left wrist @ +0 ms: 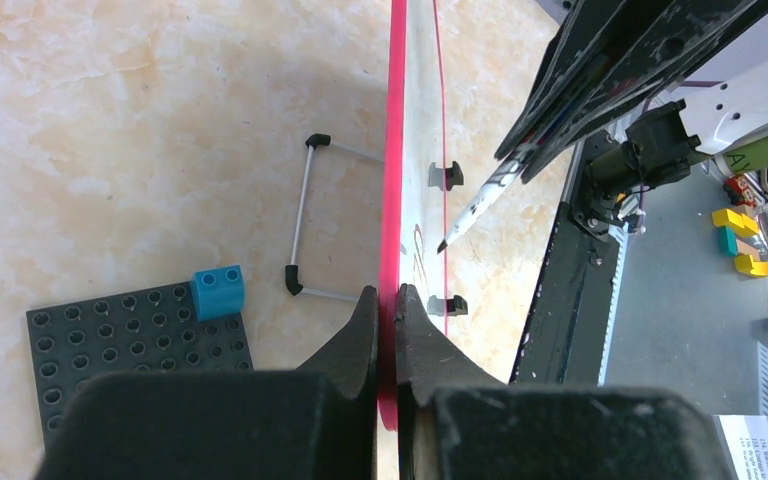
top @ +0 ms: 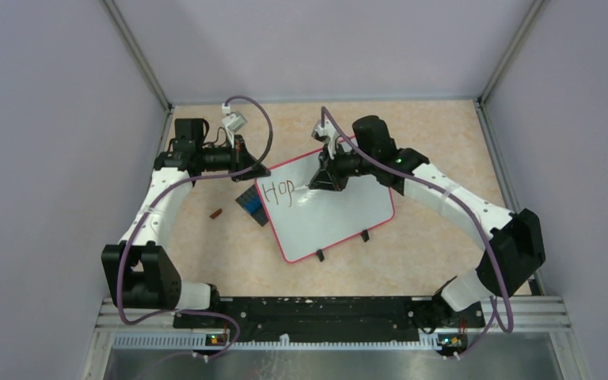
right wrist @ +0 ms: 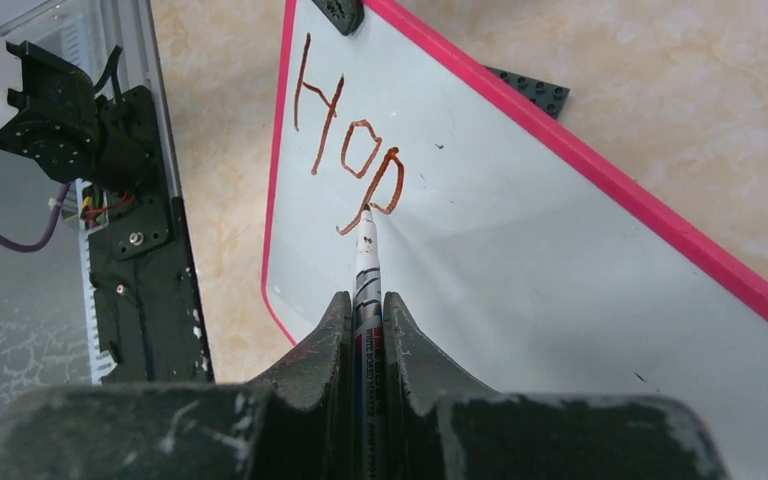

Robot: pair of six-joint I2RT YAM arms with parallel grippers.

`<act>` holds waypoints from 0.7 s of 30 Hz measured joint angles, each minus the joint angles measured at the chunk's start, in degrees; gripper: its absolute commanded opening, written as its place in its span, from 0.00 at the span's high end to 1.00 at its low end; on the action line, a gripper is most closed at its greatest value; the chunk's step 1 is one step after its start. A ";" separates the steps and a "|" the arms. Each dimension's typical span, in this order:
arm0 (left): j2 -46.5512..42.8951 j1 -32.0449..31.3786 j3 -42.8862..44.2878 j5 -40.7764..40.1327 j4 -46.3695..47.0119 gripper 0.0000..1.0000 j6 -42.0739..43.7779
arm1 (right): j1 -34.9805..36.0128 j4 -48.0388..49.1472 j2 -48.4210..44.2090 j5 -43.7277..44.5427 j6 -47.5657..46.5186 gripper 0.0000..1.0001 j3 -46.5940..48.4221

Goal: Write a sentence on the whiteboard

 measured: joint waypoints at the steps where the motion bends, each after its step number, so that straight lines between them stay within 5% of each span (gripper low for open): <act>1: 0.00 0.00 -0.02 0.00 0.00 1.00 0.02 | -0.28 -0.11 -0.46 -0.13 0.00 1.00 0.00; 21: -0.02 -0.04 -0.02 -0.24 0.02 1.00 0.04 | -2.12 0.09 0.15 -0.13 -0.04 1.00 0.00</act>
